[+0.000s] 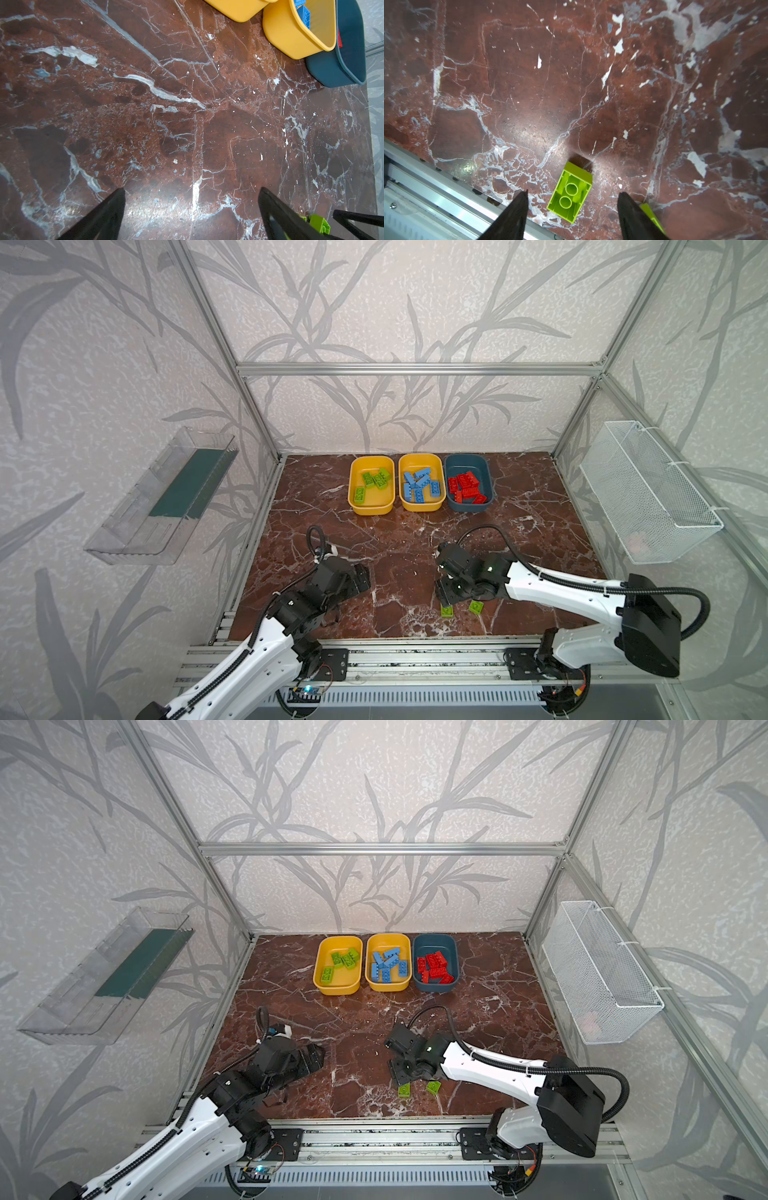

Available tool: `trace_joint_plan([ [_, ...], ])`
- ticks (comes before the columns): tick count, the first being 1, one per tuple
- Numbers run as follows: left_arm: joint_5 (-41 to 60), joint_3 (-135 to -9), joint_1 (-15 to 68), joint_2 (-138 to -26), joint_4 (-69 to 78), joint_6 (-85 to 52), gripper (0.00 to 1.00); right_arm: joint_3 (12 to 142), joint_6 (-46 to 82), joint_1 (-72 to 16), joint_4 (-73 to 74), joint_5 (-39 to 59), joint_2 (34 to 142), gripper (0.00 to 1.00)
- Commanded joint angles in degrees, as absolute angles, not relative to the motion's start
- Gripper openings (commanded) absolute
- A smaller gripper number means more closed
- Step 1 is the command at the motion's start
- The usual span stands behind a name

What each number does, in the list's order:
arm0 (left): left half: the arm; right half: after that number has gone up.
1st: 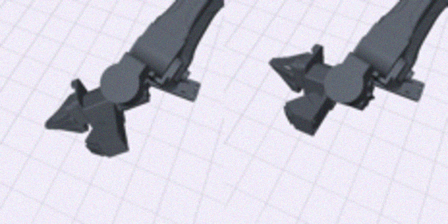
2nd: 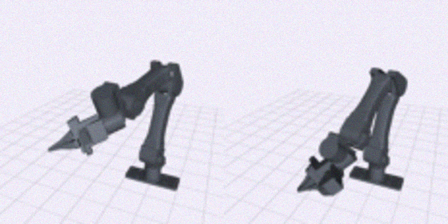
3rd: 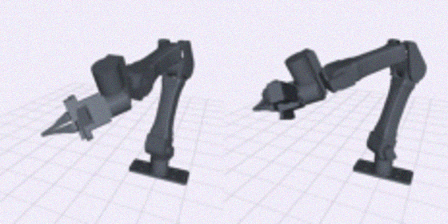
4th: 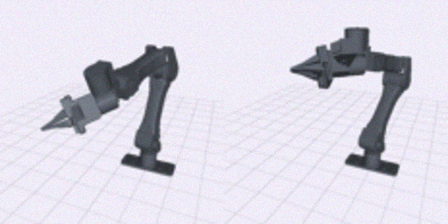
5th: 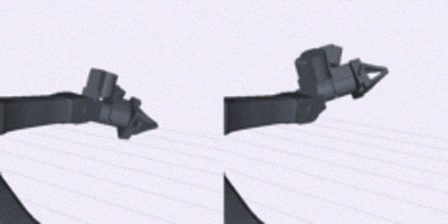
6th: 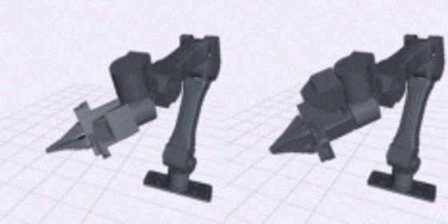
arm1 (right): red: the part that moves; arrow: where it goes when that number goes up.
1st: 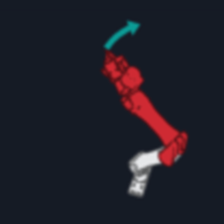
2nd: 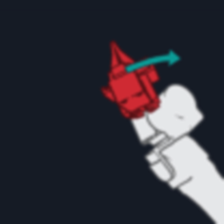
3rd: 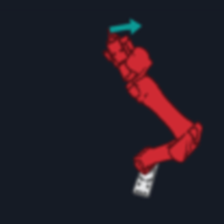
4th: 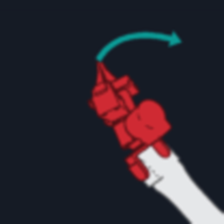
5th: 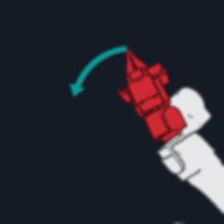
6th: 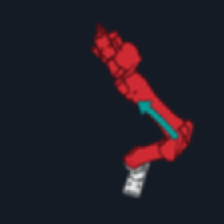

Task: Sort the legos into containers by color
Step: 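Return the right gripper and grasp another lime-green brick, then carry the green brick into the large yellow tub with the right gripper, release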

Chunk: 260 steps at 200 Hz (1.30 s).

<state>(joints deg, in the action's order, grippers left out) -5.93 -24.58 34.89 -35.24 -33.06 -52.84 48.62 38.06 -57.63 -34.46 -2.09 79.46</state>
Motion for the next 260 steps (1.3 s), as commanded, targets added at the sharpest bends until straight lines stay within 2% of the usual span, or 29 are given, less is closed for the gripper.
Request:
trace_joint_plan([
  [1,-7.31,-23.84,35.27,-33.63,-35.61,-54.10,0.99,46.43,42.54,-60.24,-34.81,-2.90,80.55,0.66],
  [60,-7.12,-22.82,35.27,-33.74,-34.39,-52.98,0.99,46.13,47.46,-63.73,-33.81,-2.11,85.36,0.60],
  [142,-9.33,-21.14,35.28,-29.78,-35.61,-52.56,0.99,46.36,49.23,-63.90,-31.03,0.29,91.83,0.32],
  [177,-11.09,-20.18,35.25,-26.68,-37.08,-52.82,0.99,47.98,48.89,-63.87,-31.59,0.85,92.57,0.25],
  [221,-11.60,-20.56,35.25,-27.00,-36.79,-52.32,0.99,54.95,44.68,-63.47,-34.50,-1.69,91.09,0.24],
  [260,-11.25,-21.40,35.20,-32.06,-34.16,-51.09,0.99,70.21,34.38,-59.13,-36.88,-1.27,96.68,0.24],
])
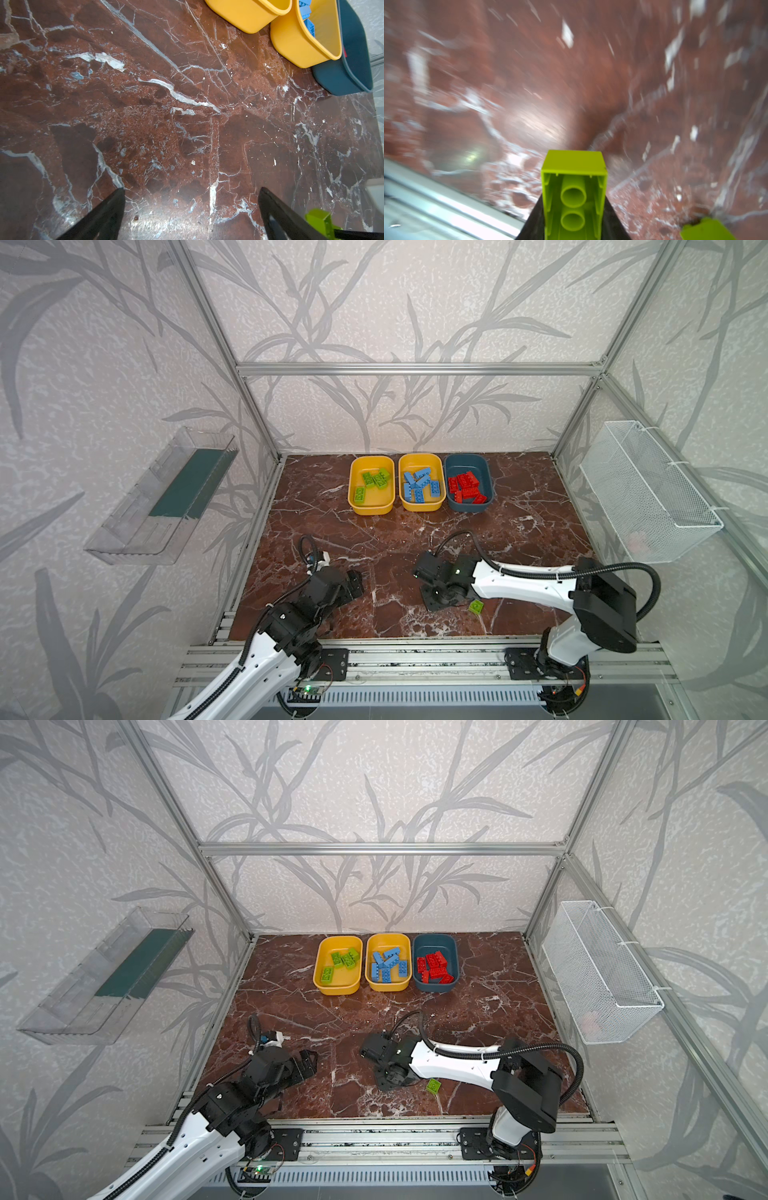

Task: Sort the legos into containers by color
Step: 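Carry the green brick into the large yellow tub with the right gripper, release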

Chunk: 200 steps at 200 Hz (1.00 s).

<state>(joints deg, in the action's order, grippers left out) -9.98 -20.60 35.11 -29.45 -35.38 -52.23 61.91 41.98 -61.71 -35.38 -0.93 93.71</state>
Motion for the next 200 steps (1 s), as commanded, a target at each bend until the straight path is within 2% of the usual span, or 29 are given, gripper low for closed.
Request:
trace_joint_plan([
  [1,-11.25,-21.38,35.18,-32.25,-34.09,-51.03,0.99,70.65,34.11,-58.22,-36.85,-1.25,96.77,0.24],
  [47,-13.53,-23.06,35.13,-38.24,-31.60,-50.48,0.99,90.16,24.08,-51.54,-33.27,-0.26,108.38,0.24],
  [89,-18.66,-24.82,34.76,-41.19,-31.18,-50.73,0.99,100.72,20.46,-46.25,-20.16,6.24,118.81,0.25],
  [127,-21.10,-25.14,34.18,-42.29,-31.03,-52.56,0.99,122.28,18.55,-42.89,-24.48,9.07,134.49,0.26],
  [152,-22.15,-25.61,33.31,-42.36,-31.87,-52.41,0.99,143.69,17.53,-41.32,-33.32,10.54,146.66,0.28],
  [165,-22.09,-26.22,32.43,-42.55,-32.30,-51.79,0.99,157.47,16.87,-40.75,-39.60,11.42,153.96,0.37],
  [180,-21.76,-26.87,31.53,-42.95,-32.45,-51.13,0.99,169.03,16.74,-40.14,-43.95,12.82,159.85,0.62],
  [189,-21.45,-27.23,31.05,-43.27,-32.44,-50.78,0.99,170.73,16.95,-39.85,-44.39,13.39,160.45,0.73],
  [200,-20.83,-27.63,30.58,-43.55,-32.24,-50.31,0.99,167.70,16.90,-39.65,-43.16,13.56,158.27,0.78],
])
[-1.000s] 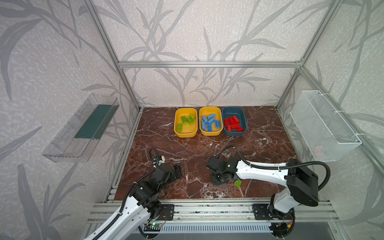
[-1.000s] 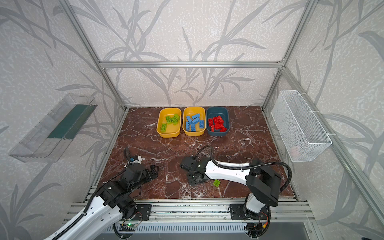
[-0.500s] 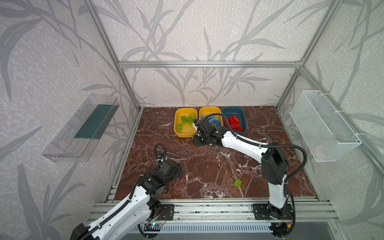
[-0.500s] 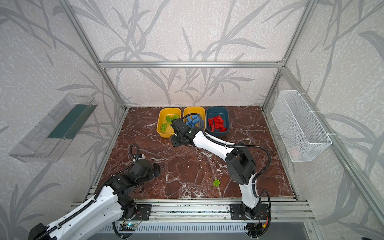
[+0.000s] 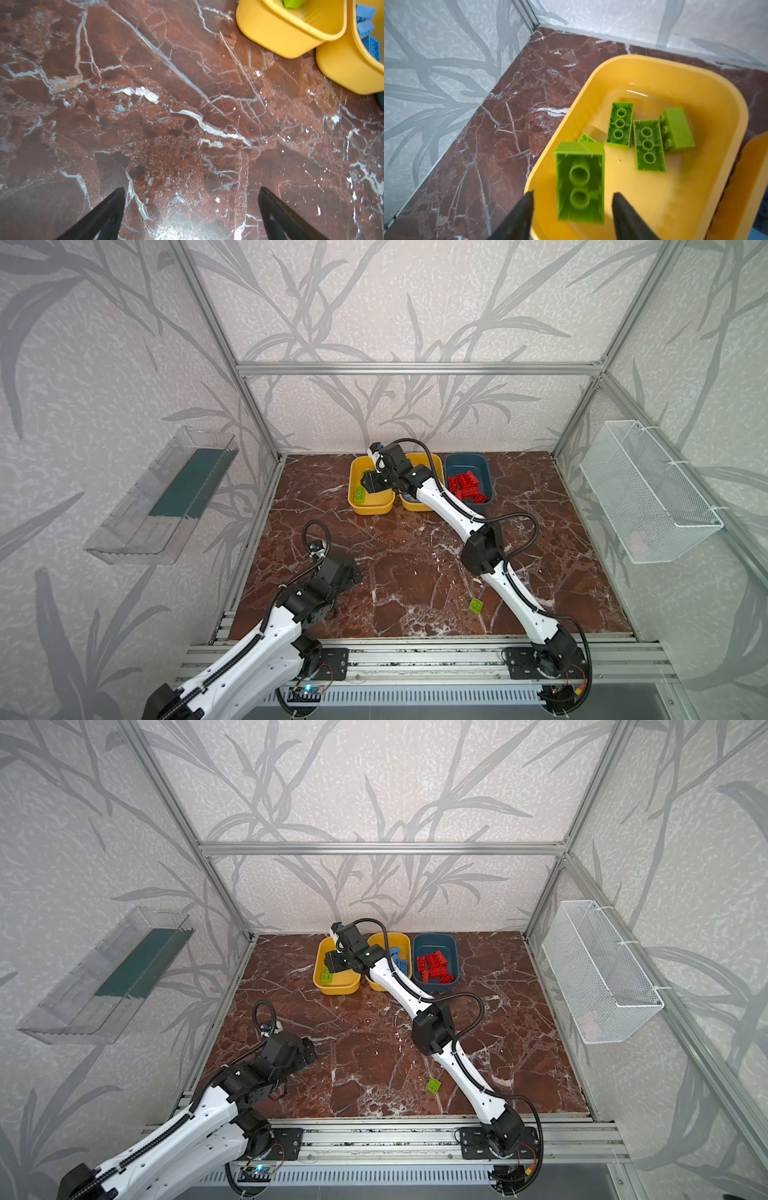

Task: Sort the legos into containers by color
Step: 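Carry the green brick into the large yellow tub with the right gripper, release, then lower the right gripper onto the last lime-green brick and grasp it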

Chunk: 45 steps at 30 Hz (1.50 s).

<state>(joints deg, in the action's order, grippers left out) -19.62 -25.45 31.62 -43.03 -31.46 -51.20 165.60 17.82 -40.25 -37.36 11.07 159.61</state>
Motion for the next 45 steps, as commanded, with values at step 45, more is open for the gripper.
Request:
trace_joint_plan([
  [45,0.00,-27.03,37.42,-50.76,-15.34,-44.31,0.99,34.78,51.29,-47.51,-38.64,-2.55,63.87,0.74],
])
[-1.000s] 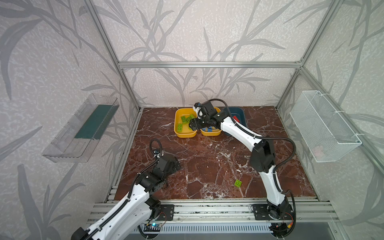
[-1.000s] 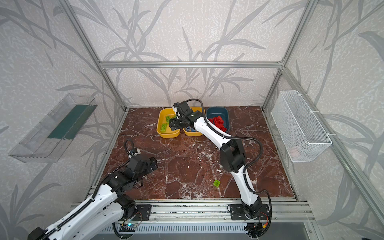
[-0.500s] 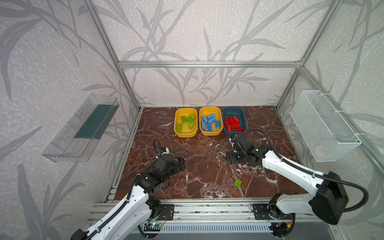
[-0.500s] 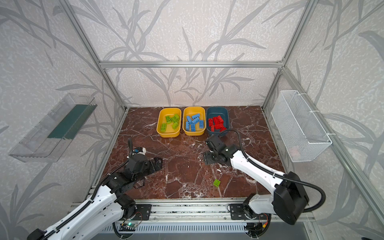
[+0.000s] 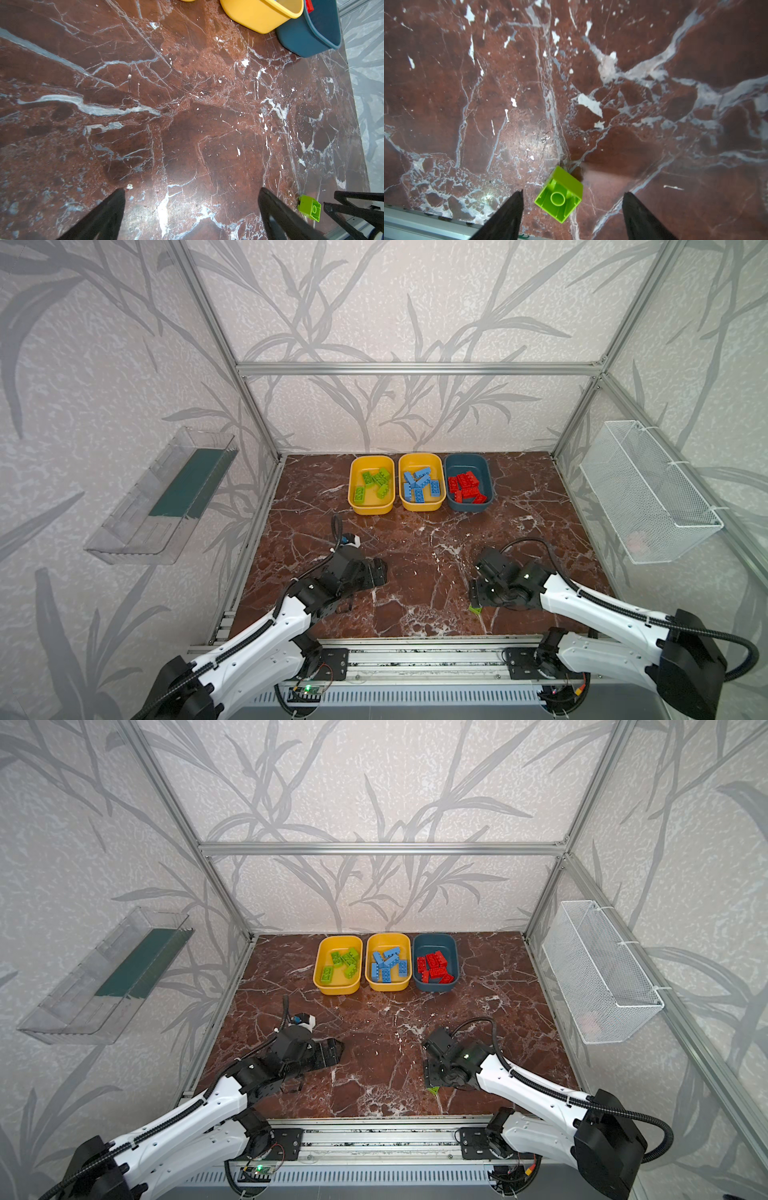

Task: Sort the legos into containers by color
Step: 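Lower the right gripper onto the last lime-green brick and grasp it, then carry the green brick into the large yellow tub with the right gripper, release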

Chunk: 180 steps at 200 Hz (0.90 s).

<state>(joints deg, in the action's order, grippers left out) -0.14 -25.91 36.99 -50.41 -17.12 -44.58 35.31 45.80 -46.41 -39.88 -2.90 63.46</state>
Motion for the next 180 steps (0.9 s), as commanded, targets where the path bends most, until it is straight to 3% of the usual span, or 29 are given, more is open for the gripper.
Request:
trace_joint_plan([
  [1,-0.05,-26.90,37.48,-50.89,-15.30,-44.30,0.99,34.46,52.43,-48.01,-38.19,-2.55,64.13,0.73],
  [91,-1.40,-26.10,37.54,-52.51,-15.07,-43.20,0.99,33.20,58.95,-48.78,-34.64,-1.90,69.22,0.59],
  [180,-4.42,-25.52,37.44,-51.80,-17.25,-43.33,0.99,41.23,56.60,-49.31,-37.45,-0.88,77.91,0.28],
])
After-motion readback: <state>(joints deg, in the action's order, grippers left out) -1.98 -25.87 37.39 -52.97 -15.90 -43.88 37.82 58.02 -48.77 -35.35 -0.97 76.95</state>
